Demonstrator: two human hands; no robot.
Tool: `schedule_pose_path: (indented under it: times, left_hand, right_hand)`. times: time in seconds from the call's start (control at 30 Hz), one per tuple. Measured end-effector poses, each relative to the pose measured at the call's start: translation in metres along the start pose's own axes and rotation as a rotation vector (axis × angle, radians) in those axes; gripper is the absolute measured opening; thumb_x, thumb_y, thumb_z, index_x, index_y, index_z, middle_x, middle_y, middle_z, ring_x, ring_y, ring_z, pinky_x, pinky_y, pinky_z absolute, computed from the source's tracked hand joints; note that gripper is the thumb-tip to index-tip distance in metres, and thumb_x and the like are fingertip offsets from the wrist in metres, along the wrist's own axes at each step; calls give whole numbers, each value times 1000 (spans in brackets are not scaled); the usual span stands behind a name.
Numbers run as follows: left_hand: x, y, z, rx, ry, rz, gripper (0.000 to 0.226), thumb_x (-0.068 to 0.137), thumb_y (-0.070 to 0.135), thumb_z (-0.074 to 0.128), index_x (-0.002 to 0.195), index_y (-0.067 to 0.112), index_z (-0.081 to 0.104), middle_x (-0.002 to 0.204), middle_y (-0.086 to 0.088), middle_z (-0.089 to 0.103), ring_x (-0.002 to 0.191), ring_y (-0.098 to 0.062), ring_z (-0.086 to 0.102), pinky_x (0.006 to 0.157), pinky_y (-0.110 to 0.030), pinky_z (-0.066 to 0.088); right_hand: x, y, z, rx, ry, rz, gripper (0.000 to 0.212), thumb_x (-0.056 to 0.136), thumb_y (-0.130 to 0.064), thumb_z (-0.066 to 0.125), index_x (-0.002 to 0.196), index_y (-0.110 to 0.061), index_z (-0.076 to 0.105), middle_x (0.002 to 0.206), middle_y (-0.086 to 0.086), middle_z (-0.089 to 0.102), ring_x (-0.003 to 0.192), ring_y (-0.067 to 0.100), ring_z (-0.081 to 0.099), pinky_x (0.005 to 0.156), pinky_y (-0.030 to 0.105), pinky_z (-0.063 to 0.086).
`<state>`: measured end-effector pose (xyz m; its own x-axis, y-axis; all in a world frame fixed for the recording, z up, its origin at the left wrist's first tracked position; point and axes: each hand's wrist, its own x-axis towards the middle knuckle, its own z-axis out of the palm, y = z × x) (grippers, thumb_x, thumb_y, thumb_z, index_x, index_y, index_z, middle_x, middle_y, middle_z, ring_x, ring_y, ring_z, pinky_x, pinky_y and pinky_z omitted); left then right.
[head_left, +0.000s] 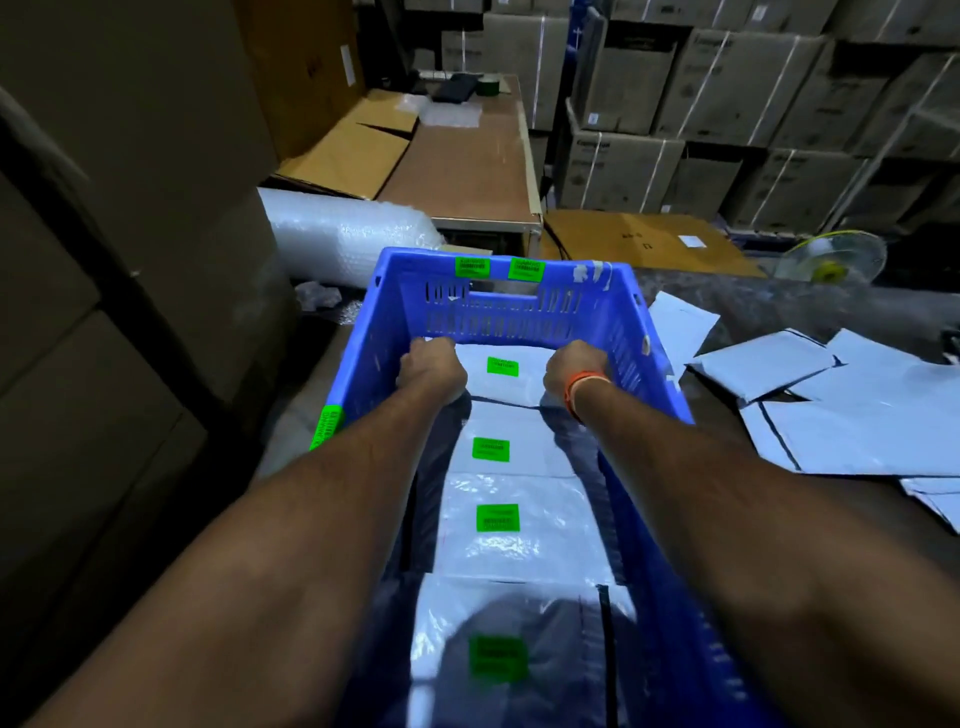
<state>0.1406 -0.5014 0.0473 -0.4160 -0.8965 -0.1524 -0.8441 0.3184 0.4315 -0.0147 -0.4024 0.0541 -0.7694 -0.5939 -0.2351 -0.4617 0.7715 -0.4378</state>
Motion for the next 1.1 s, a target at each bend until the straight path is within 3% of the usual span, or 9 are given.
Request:
schedule_pose_path:
  times: [0.07, 0.17, 0.3, 0.43, 0.57, 0.63, 0.83, 0.93, 1.1]
  left_hand:
    - [-1, 0, 4, 47, -4, 11, 24, 92, 15, 50, 114, 17, 59, 132, -16, 48, 118, -42, 54, 99, -51, 50]
    - [-5, -1, 7, 72, -23, 20, 23, 97, 22, 46, 118, 21, 55, 134, -17, 44, 117, -43, 51, 98, -51, 49]
    - [-16, 2, 2, 80, 41, 45, 30, 101, 36, 49, 127, 22, 54, 141, -16, 34, 124, -40, 44, 104, -54, 44]
    - [-28, 27, -20, 40, 152, 206, 41, 100, 36, 51, 139, 23, 52, 151, -19, 30, 130, -42, 44, 108, -48, 42]
    - [-46, 81, -41, -54, 183, 355, 43, 95, 36, 54, 136, 23, 60, 143, -17, 46, 127, -36, 51, 108, -43, 44]
    - [-56, 109, -46, -101, 191, 418, 50, 85, 41, 51, 128, 21, 66, 133, -15, 57, 120, -32, 58, 104, -42, 47]
    - [-100, 202, -42, -41, 223, 615, 30, 89, 18, 62, 117, 17, 73, 121, -13, 69, 116, -29, 61, 96, -33, 45]
    - [-118, 248, -25, -17, 212, 608, 29, 90, 18, 62, 118, 17, 73, 120, -11, 70, 107, -27, 66, 90, -30, 47]
    - [-145, 315, 33, 0, 114, 538, 33, 90, 13, 59, 121, 14, 71, 117, -14, 70, 109, -29, 64, 79, -25, 43]
  right_hand:
    - [-2, 1, 4, -60, -36, -11, 38, 99, -11, 48, 136, -2, 54, 139, 18, 55, 128, 32, 52, 92, 30, 45]
    - [-5, 3, 10, -152, -66, -88, 39, 99, -11, 47, 136, -1, 53, 139, 20, 53, 128, 35, 51, 96, 36, 44]
    - [-19, -1, -4, -204, -33, -179, 36, 93, -19, 55, 128, -9, 61, 130, 16, 61, 118, 37, 59, 93, 37, 49]
    - [-40, -11, -49, -172, 75, -353, 36, 89, -16, 62, 124, -17, 66, 121, 12, 66, 112, 33, 63, 95, 35, 52]
    - [-55, 0, -104, -165, 198, -496, 45, 87, -9, 58, 132, -18, 63, 135, 9, 61, 126, 28, 55, 107, 29, 39]
    - [-57, 15, -126, -147, 250, -509, 46, 85, -6, 58, 129, -18, 65, 132, 9, 64, 124, 28, 57, 107, 29, 41]
    - [-46, 103, -184, -78, 298, -446, 35, 87, -10, 63, 121, -13, 71, 126, 11, 68, 120, 31, 59, 103, 30, 44]
    - [-33, 164, -200, -54, 256, -397, 41, 84, 1, 56, 121, -12, 70, 127, 13, 67, 122, 31, 59, 106, 33, 44]
    - [-12, 259, -218, -46, 213, -355, 45, 81, 0, 55, 119, -17, 72, 121, 11, 70, 115, 32, 63, 101, 35, 50]
